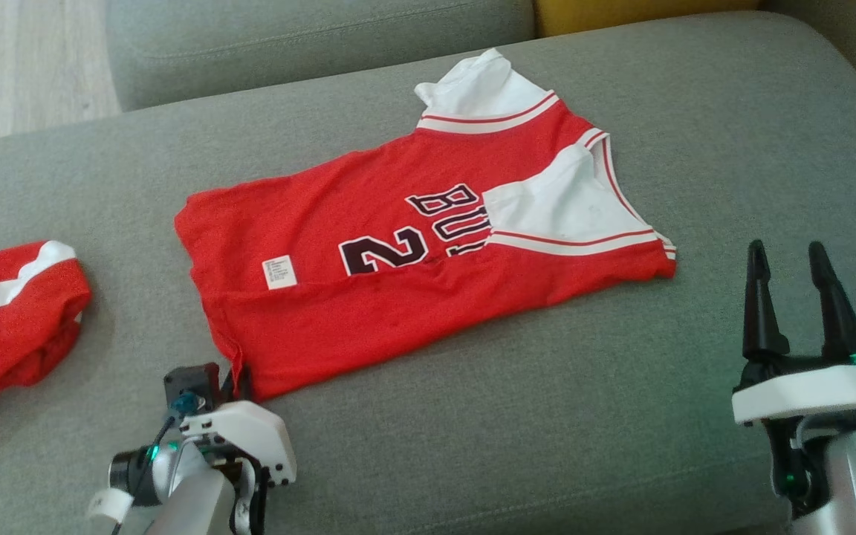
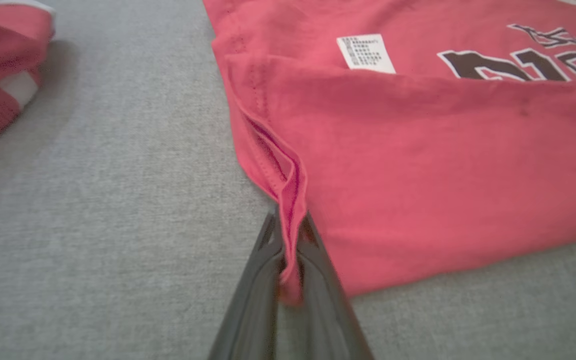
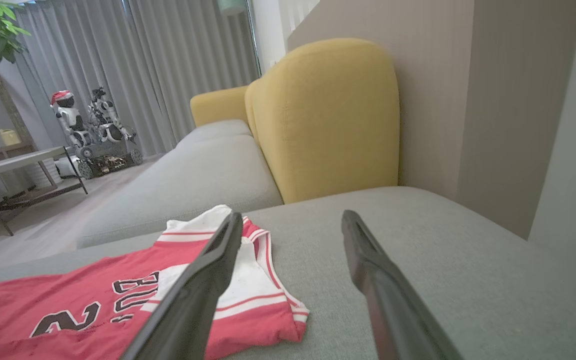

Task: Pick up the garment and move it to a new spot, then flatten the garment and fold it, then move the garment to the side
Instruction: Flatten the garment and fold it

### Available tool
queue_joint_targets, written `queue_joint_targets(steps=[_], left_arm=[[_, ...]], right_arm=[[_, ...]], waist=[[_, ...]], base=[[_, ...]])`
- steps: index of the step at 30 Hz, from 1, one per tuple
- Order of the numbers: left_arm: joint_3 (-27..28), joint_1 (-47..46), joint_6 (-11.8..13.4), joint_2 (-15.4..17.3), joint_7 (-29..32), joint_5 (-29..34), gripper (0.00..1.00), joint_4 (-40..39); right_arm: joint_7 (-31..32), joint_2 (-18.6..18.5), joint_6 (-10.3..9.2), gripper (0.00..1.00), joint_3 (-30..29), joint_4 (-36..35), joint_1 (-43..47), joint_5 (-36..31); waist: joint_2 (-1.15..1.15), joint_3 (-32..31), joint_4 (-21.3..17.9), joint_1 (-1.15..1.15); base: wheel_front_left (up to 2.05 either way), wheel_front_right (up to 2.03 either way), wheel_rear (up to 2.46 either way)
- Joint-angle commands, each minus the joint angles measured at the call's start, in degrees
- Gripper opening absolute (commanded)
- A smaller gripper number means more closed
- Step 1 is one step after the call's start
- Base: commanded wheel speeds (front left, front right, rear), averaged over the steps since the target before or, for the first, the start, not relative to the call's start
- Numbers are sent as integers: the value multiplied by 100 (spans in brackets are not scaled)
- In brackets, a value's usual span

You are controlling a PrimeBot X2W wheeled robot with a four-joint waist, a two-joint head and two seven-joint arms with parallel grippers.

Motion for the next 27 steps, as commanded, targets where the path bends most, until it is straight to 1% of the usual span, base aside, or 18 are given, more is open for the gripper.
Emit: queue_joint_targets(steps=[1, 3, 7, 8, 14, 18, 20, 22, 25, 27], left_arm=[[178, -160, 62, 78, -141, -53, 0, -132], [219, -182, 108, 103, -256, -34, 0, -305], [227, -181, 118, 134, -351, 62, 0, -748], [227, -181, 118, 134, -351, 62, 0, -748], [125, -160, 44, 119, -369, 204, 0, -1327], [40, -189, 9, 101, -370, 266, 0, -1554], [-18, -212, -11, 91, -371, 290, 0, -1600], [-60, -236, -19, 83, -371, 309, 0, -1634], [-110, -268, -23, 74, -371, 328, 0, -1668], [-134, -285, -23, 69, -371, 332, 0, -1677]], right_arm=[[141, 55, -4, 100, 11, -29, -244, 40], [336, 124, -4, 100, -135, 173, -347, 74], [816, 218, -4, 100, -392, 743, -646, 77], [816, 218, -4, 100, -392, 743, -646, 77], [1388, 287, -4, 100, -953, 1734, -1339, 267], [1569, 293, -4, 100, -1065, 2384, -1720, -53], [1624, 294, -4, 100, -1149, 2667, -1903, -94], [1640, 294, -4, 100, -1259, 2932, -2068, -159], [1579, 257, -4, 100, -1507, 3286, -2264, -510], [1585, 267, -4, 100, -1555, 3489, -2414, -470]], waist=[[0, 16, 67, 0], [0, 28, 145, 0], [0, 97, 342, 0], [0, 97, 342, 0], [0, 305, 653, 0], [0, 479, 825, 0], [0, 551, 902, 0], [0, 616, 953, 0], [0, 682, 1017, 0], [0, 714, 1049, 0]], base=[[0, 0, 0], [0, 0, 0], [0, 0, 0], [0, 0, 0], [0, 0, 0], [0, 0, 0], [0, 0, 0], [0, 0, 0], [0, 0, 0], [0, 0, 0]])
